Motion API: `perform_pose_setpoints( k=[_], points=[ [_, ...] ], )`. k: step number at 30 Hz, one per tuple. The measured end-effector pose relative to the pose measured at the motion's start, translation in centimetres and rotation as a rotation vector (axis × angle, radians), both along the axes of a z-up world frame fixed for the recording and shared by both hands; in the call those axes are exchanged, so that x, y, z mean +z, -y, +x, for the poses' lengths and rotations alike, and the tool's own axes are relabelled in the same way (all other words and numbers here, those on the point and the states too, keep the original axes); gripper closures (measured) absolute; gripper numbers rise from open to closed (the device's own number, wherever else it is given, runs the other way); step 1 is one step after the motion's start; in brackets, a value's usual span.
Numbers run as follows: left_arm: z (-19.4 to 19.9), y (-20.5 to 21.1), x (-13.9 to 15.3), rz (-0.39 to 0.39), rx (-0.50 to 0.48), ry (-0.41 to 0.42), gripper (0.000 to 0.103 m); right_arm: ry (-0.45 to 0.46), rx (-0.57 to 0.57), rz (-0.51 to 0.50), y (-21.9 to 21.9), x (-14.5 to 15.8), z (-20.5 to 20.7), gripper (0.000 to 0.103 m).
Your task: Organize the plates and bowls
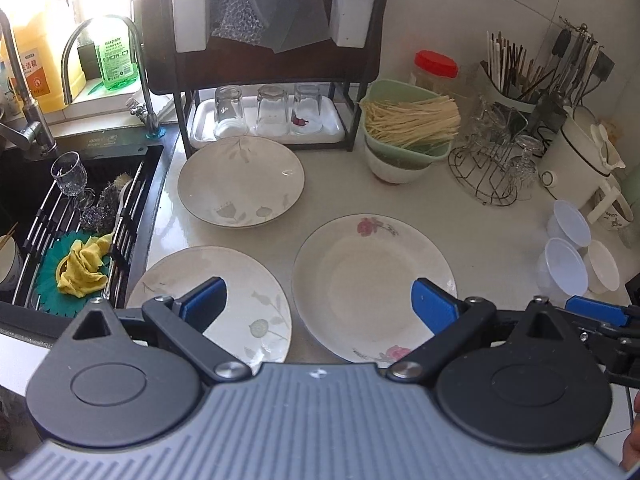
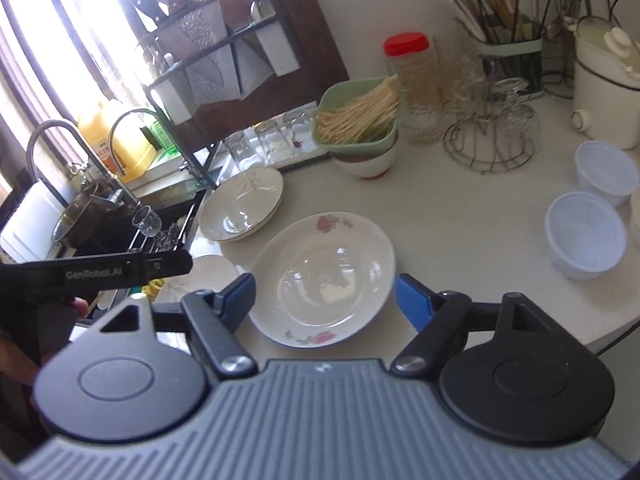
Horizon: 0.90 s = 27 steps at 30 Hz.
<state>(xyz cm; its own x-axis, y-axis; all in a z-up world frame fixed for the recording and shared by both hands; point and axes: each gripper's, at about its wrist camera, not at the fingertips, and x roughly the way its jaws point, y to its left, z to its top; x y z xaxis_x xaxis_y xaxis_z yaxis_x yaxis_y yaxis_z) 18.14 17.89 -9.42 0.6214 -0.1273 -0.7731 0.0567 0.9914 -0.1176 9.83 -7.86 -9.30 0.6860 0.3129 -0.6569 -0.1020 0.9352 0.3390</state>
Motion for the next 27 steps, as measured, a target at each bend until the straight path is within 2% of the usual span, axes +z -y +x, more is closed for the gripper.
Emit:
perform_pose_setpoints(
  k=[12, 15, 20, 22, 24, 27],
  points=[
    [3.0, -9.6, -3.9, 0.013, -0.027, -0.071, 0.003, -0.097, -0.028, 0.042, -7.8, -3.6, 4.2, 0.027],
    [3.6, -11.6, -5.1, 0.02, -0.02, -0.071, 0.004, -0.139, -0.007, 0.048, -9.4, -4.8, 4.9, 0.036],
    [5.1, -14.2, -8.2, 0.019, 0.009, -0.121, 0.004, -0.218, 0.002, 0.065, -11.3, -6.9, 5.9, 0.067],
    [5.7, -15.4, -9.7, -0.003, 0.008, -0.154, 0.008, -0.248, 0.019, 0.087, -12.1, -7.6, 6.4, 0.074],
    [6.4, -16.3, -11.0, -0.028, -0.002, -0.191, 0.016, -0.266, 0.028, 0.1, -12.9, -8.3, 6.7, 0.075],
    [6.9, -17.1, -12.3, -0.081, -0.075, -0.214, 0.023, -0.301, 0.046, 0.133, -14.0, -9.3, 7.1, 0.075]
  ],
)
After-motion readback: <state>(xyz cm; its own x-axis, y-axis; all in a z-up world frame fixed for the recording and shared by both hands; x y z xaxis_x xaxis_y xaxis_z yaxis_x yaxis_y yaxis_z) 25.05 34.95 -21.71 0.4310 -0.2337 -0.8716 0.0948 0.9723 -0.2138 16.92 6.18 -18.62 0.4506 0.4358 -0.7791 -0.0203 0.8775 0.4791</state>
